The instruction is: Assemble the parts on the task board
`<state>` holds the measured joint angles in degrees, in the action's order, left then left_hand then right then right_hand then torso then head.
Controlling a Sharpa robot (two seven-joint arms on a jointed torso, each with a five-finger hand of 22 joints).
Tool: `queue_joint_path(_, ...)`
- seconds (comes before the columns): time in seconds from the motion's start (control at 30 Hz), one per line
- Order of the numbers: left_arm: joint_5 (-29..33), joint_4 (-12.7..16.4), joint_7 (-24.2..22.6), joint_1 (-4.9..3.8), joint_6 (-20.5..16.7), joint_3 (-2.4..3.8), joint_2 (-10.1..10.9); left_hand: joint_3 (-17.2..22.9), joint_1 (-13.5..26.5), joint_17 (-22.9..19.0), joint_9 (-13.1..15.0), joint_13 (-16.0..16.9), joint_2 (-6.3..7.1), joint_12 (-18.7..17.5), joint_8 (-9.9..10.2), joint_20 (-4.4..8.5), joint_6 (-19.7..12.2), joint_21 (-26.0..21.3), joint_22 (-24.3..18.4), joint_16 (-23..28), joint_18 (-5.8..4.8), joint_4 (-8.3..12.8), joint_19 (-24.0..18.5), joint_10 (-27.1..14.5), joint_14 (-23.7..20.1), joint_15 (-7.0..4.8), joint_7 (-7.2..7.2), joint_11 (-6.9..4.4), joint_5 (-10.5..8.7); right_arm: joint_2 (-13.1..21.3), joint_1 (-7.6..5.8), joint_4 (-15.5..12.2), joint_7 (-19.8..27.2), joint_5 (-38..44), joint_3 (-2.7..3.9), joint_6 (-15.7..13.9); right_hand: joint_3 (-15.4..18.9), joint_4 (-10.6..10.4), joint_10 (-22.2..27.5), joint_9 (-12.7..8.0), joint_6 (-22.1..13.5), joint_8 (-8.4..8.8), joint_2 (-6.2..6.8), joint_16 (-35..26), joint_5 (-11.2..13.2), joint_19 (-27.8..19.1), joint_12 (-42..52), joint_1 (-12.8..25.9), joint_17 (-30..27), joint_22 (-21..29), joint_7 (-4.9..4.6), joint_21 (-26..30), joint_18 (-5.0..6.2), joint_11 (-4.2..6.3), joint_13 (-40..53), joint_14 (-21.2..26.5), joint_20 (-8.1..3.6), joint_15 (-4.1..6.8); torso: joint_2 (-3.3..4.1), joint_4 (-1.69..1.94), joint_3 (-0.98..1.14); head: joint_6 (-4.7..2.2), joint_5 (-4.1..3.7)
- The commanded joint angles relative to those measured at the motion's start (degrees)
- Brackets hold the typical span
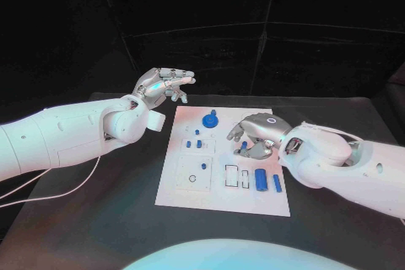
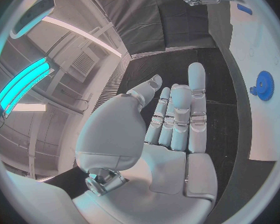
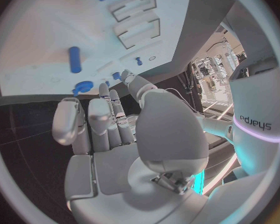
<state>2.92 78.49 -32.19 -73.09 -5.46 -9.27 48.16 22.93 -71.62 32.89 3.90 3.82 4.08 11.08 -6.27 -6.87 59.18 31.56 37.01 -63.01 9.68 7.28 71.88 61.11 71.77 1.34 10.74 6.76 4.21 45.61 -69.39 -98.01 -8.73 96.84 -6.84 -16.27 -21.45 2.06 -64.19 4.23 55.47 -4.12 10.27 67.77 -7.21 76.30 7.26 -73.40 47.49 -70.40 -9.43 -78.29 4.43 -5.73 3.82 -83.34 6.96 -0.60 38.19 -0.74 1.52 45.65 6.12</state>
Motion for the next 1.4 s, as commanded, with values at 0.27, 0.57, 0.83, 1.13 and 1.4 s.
queue_joint_path(0.27,0.23,-0.28,-0.35,-0.06,0.88,0.03,-0.32,-0.39,-0.18,-0.09,-0.07,-0.06,-0.5,0.29,0.13,-0.06,-0.46,-0.18,-0.11,0.23,0.78,0.02,-0.2,-0.45,-0.47,0.11,0.03,-0.07,-0.4,3.81,-1.35,1.54,-2.59,-3.41,0.44,0.87,10.82,-2.86,4.88,-0.21,-1.79,0.39,-1.32,-1.62,-0.36,-1.6,0.24,-3.47,-4.05,2.77,-0.27,1.92,0.81,-0.41,-0.12,0.51,0.29,-0.55,0.04,0.12,0.12,-1.41,-1.1)
queue_joint_path(0.57,0.23,-0.52,-0.38,-0.04,1.05,-0.01,-0.45,-0.39,-0.18,-0.09,-0.07,-0.06,-0.5,0.29,0.13,-0.06,-0.46,-0.18,-0.11,0.23,0.78,0.02,-0.2,-0.45,-0.47,0.11,0.03,-0.07,-0.4,2.36,-1.26,3.94,-2.13,-1.99,0.41,3.18,11.83,-3.22,5.35,-0.15,-1.53,0.28,-2.26,-1.82,-0.51,-1.78,0.71,-5.25,-4.6,3.15,-0.14,2.23,0.89,-0.35,-0.11,0.54,0.27,-0.51,0.14,0.11,0.07,-1.69,-1.27)
queue_joint_path(0.83,0.23,-0.63,-0.4,-0.03,1.17,-0.04,-0.61,-0.39,-0.18,-0.09,-0.07,-0.06,-0.5,0.29,0.13,-0.06,-0.46,-0.18,-0.11,0.23,0.78,0.02,-0.2,-0.45,-0.47,0.11,0.03,-0.07,-0.4,-0.13,-0.51,5.84,-1.4,-1.69,0.32,6.16,10.64,-2.96,3.19,0.05,0.25,-0.09,-4.41,-1.24,-0.66,-1.23,2.21,-7.39,-4.0,2.6,0.35,1.91,0.76,0.12,-0.14,0.26,-0.01,-0.08,0.19,0.22,0.03,-1.61,-1.29)
queue_joint_path(1.13,0.23,-0.61,-0.41,-0.03,1.14,-0.07,-0.48,-0.39,-0.18,-0.09,-0.07,-0.06,-0.5,0.29,0.13,-0.06,-0.46,-0.18,-0.11,0.23,0.78,0.02,-0.2,-0.45,-0.47,0.11,0.03,-0.07,-0.4,-1.46,0.66,6.85,-0.79,-1.25,0.27,8.79,9.34,-2.97,1.06,0.13,1.83,-0.26,-4.86,-0.21,-0.67,-0.37,2.4,-7.69,-2.59,1.45,0.39,1.16,0.5,0.36,-0.21,-0.12,-0.23,0.13,0.21,0.09,0.04,-1.3,-0.81)
queue_joint_path(1.4,0.23,-0.6,-0.4,-0.03,1.16,-0.08,-0.47,-0.43,-0.28,-0.16,-0.06,-0.06,-0.64,0.34,0.11,-0.06,-0.45,-0.25,-0.17,0.25,0.78,0.06,-0.19,-0.46,-0.51,0.12,0.02,-0.07,-0.41,-2.14,0.95,7.48,-0.76,-0.81,0.26,8.46,7.13,-2.96,-0.87,0.21,3.7,-0.49,-5.59,0.78,-0.31,0.45,2.11,-8.22,-1.39,0.28,0.42,0.37,0.25,0.62,-0.22,-0.41,-0.45,0.38,0.16,0.15,0.06,-1.17,-0.8)
